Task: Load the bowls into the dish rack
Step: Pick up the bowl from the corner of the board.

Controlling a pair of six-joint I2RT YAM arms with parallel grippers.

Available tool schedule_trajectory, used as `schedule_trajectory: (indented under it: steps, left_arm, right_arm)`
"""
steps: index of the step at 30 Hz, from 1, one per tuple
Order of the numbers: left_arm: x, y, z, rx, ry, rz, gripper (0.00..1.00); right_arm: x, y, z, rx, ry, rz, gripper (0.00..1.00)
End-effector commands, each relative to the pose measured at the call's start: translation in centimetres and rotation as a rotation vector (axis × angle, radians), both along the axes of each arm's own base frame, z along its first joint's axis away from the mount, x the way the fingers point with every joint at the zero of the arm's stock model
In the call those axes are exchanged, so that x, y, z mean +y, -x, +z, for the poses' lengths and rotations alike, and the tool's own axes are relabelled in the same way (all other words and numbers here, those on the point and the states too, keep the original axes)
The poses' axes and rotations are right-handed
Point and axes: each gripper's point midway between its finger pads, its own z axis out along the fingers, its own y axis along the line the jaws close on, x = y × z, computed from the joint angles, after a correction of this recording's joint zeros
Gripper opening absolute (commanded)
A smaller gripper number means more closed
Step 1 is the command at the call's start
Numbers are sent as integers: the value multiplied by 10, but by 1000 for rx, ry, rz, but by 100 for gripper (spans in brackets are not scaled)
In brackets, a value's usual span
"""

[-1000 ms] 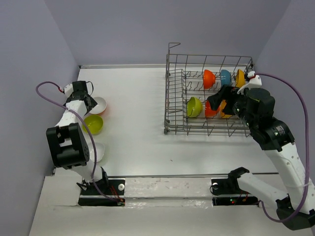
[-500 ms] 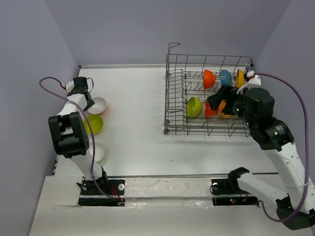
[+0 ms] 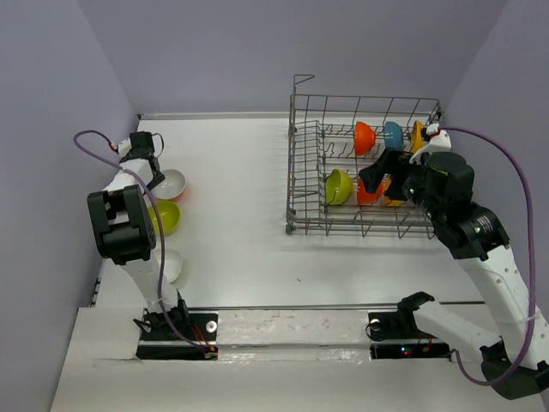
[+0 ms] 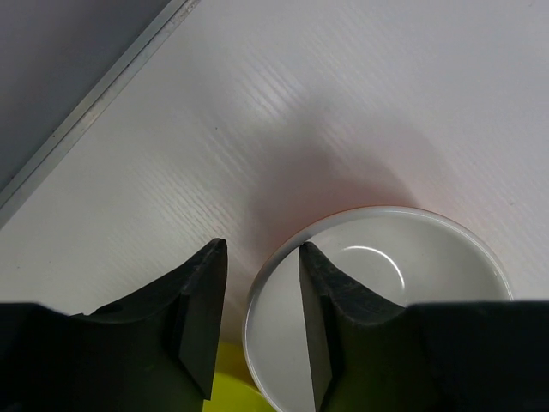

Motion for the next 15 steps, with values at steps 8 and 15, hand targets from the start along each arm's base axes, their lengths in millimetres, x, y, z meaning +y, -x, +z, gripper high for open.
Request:
schedule_trajectory:
  steps: [8, 15]
  left_arm:
    - [9, -18, 13, -49, -27, -21, 38]
    - [7, -16, 7, -44, -19, -22, 27]
  right_arm:
    - [3, -4, 7, -36, -8, 13, 95]
    - [4, -4, 6, -31, -8, 14, 94]
